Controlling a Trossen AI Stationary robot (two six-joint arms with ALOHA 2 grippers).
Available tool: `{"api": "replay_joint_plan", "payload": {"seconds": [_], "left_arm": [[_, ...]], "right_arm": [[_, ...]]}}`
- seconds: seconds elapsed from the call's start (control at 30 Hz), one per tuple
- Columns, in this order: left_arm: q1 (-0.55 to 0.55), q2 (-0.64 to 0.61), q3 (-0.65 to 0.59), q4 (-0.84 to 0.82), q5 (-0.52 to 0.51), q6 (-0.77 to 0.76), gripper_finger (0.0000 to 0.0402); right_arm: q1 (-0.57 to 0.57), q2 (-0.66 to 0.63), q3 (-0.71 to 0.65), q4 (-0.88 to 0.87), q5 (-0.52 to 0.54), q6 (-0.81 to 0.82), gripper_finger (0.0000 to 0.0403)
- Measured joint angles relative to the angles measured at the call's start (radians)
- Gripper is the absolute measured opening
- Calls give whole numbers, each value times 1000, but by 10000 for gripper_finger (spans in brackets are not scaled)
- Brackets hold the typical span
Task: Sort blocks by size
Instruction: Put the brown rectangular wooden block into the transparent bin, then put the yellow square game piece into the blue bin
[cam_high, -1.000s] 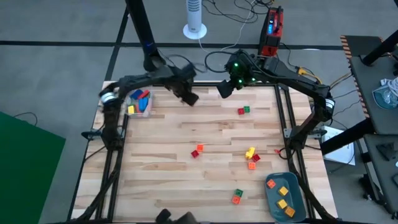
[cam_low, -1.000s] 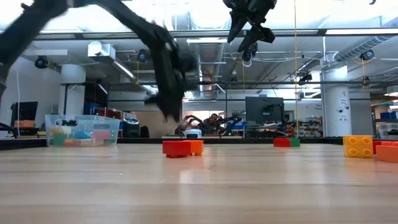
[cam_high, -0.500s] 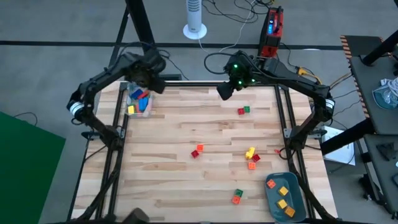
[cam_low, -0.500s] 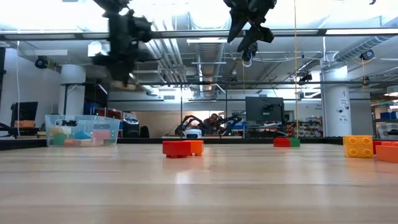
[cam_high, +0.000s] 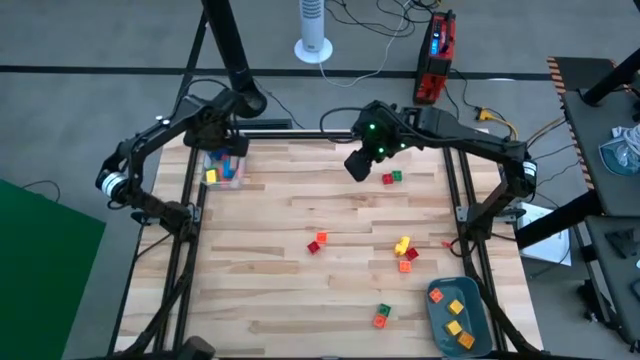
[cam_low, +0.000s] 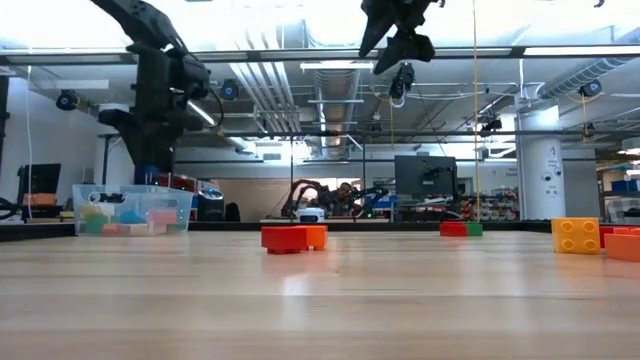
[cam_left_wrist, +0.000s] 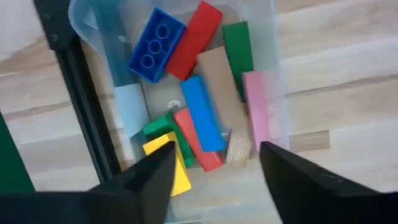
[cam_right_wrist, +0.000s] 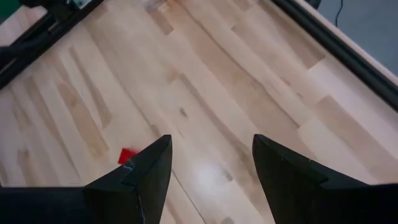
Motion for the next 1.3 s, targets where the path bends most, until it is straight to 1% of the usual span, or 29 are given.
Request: {"api": "replay_joint_plan", "payload": {"seconds": [0.07, 0.13, 0.27, 0.37, 0.47, 0.53, 0.63, 0.7, 0.77, 0.87, 0.93, 1.0, 1.1, 1.2, 1.3], "left_arm": [[-17, -28, 14, -21, -2, -31, 245], [-46, -67, 29, -38, -3, -59, 260], [-162, -163, 49, -59, 21, -183, 265], [-326, -249, 55, -51, 23, -320, 259], [-535, -315, 41, 5, -9, -453, 250], [-676, -346, 33, 33, -59, -532, 246], [-867, -354, 22, 70, -169, -621, 241], [-976, -343, 21, 88, -238, -644, 238], [-1056, -328, 21, 100, -274, -640, 237], [-1129, -298, 21, 121, -283, -593, 235], [-1160, -279, 21, 123, -283, -561, 235], [-1179, -263, 21, 127, -283, -531, 235], [-1194, -251, 21, 130, -283, -490, 234], [-1196, -250, 21, 136, -284, -453, 234], [-1196, -254, 21, 138, -284, -412, 234]], "right_arm": [[13, 0, -9, 0, 0, 0, 212], [27, 0, -22, 1, 0, 0, 212], [59, 0, -62, 3, 0, 1, 212], [90, 0, -110, 16, 1, 36, 212], [127, 0, -169, 57, 0, 112, 212], [154, 0, -203, 85, 0, 166, 212], [194, 0, -244, 125, 0, 259, 212], [223, 0, -261, 123, 1, 332, 212], [256, 0, -272, 125, 4, 410, 212], [313, 0, -295, 127, 10, 533, 212], [349, 0, -319, 109, 20, 648, 212], [381, 0, -339, 37, 22, 771, 212], [416, 0, -380, -80, 25, 893, 214], [425, -4, -442, -202, 26, 960, 219], [413, -25, -535, -189, 27, 986, 221]]}}
